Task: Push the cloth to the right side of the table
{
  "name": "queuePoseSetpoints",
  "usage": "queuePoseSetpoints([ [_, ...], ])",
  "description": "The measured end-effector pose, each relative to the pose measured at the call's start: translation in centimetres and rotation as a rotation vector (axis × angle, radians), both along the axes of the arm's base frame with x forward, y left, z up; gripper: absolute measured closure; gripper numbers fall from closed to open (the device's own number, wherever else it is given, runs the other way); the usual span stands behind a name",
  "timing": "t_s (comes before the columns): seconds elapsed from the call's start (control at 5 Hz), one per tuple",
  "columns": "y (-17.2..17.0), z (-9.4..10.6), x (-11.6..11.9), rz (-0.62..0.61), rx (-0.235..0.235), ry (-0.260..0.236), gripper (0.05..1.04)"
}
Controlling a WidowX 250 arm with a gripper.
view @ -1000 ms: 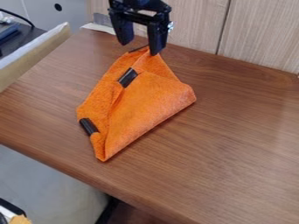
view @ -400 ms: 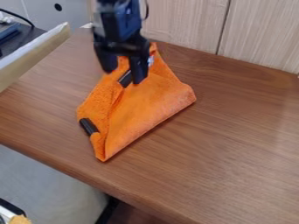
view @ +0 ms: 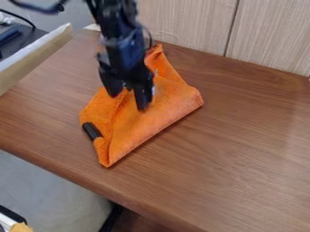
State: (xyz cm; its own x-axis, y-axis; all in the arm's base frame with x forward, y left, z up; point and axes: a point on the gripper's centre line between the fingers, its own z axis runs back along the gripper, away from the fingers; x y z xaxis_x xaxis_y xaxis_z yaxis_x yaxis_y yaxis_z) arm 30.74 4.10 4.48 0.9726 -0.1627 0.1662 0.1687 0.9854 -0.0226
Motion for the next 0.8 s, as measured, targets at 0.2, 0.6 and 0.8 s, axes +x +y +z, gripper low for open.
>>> queuePoseSetpoints([
  [0.2, 0.25, -1.51, 0.32, 0.015, 0.012, 0.006, 0.083],
  [0.6, -0.15, -1.83, 0.65, 0.007, 0.02, -0.019, 0.083],
  [0.8, -0.48, -1.78, 0.7, -0.01, 0.018, -0.017, 0.083],
])
